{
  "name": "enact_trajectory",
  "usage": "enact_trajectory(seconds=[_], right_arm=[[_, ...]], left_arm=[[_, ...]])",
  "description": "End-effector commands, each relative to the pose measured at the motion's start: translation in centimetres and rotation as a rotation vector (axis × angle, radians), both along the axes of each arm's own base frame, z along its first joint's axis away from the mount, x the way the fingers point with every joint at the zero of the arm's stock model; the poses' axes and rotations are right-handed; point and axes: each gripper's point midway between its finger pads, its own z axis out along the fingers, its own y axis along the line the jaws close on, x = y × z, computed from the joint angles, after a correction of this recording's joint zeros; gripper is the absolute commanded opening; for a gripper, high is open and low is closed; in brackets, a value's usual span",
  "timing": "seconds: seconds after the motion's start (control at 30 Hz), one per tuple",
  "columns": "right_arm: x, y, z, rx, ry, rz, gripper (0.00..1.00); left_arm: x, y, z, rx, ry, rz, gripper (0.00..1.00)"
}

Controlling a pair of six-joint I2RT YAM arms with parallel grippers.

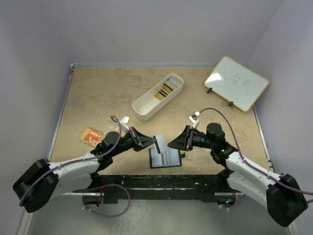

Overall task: Put the credit cards into the card holder
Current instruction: Insert the credit card into the card holder.

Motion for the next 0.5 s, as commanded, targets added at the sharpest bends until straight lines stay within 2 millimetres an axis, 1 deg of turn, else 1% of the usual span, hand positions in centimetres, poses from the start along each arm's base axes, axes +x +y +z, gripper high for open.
enact_trajectory(seconds=[0.0,0.1,0.2,0.33,0.47], right_arm=[[0.3,-1.1,-2.6,-0.107,-0.012,-0.051,0.4],[0.5,-1.8,-3.8,-0.17,-0.023,-0.079,0.4],[0.9,-2.8,-5.3,-0.279,-0.042,-0.104,0.39],[1.5,-4.0,-7.0,-0.394,-0.059,-0.133,0.38],[1.9,-4.3,-8.1,-0.439,-0.067,-0.128,0.37]], left_arm=[[0.0,-0.4,0.5,-0.038,-0.056,-0.012,0.0],[-0.1,-0.3,-1.1,-0.007,-0.05,-0.023,0.0],[-0.4,-0.6,-3.2,0.066,-0.046,-0.059,0.0],[-0.8,-1.6,-4.8,0.121,-0.037,-0.136,0.0],[-0.7,-2.2,-6.1,0.139,-0.023,-0.158,0.0]])
